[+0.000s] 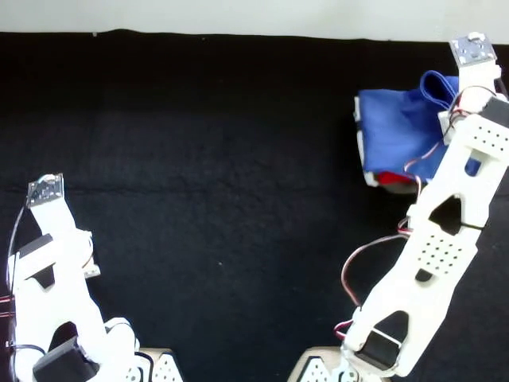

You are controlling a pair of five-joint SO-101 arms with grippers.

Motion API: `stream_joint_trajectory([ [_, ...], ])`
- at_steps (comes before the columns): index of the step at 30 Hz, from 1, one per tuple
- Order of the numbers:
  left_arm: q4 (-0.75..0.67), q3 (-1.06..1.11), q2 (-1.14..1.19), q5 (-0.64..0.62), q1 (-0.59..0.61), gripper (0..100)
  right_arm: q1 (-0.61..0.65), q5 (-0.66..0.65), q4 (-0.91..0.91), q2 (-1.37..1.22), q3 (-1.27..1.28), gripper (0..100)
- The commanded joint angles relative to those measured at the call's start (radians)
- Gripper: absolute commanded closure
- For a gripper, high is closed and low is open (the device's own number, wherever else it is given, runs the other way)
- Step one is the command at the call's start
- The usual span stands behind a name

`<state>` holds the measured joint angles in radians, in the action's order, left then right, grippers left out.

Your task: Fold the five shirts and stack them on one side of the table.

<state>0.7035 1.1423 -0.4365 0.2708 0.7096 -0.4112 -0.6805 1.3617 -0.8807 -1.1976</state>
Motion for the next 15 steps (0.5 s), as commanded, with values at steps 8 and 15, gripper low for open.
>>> stream_joint_trajectory([
  [8,-0.017,0.002,0.005,-0.006,0.002,99,-0.012,0.229,-0.039,0.012,-0.122,78.8],
  [15,-0.017,0.002,0.005,-0.006,0.002,99,0.036,0.434,-0.042,0.012,-0.302,78.6],
])
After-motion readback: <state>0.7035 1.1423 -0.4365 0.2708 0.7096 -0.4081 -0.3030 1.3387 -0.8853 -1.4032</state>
